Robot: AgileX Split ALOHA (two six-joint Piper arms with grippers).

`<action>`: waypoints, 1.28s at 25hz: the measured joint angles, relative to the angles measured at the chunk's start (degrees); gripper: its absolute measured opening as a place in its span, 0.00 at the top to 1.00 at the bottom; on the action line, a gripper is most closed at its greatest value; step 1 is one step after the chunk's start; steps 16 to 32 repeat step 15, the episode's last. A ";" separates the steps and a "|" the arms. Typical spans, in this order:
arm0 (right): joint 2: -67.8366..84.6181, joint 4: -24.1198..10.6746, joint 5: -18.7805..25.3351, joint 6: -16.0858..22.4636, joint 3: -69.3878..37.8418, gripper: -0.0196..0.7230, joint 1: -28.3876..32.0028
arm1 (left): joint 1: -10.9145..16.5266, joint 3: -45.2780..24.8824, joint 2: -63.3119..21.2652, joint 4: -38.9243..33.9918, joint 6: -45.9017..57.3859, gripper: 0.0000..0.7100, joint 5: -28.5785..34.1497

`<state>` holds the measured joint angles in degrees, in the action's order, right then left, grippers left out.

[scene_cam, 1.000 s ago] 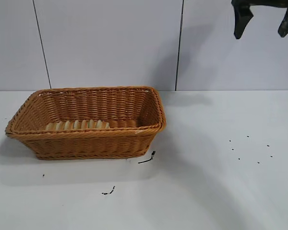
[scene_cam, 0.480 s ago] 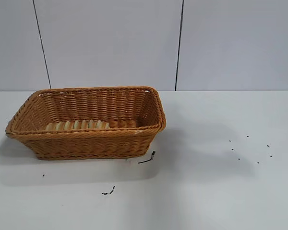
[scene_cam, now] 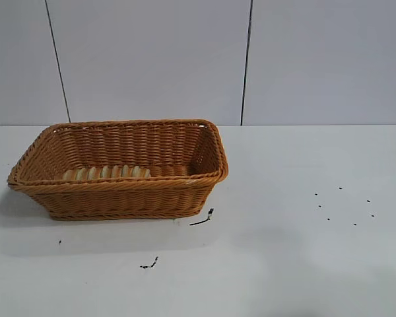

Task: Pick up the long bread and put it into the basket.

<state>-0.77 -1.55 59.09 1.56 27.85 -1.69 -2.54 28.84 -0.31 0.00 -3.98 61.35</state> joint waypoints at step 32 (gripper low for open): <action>1.08 0.19 -0.05 0.05 0.00 0.04 0.00 | 0.00 0.00 0.00 0.00 0.00 0.02 0.00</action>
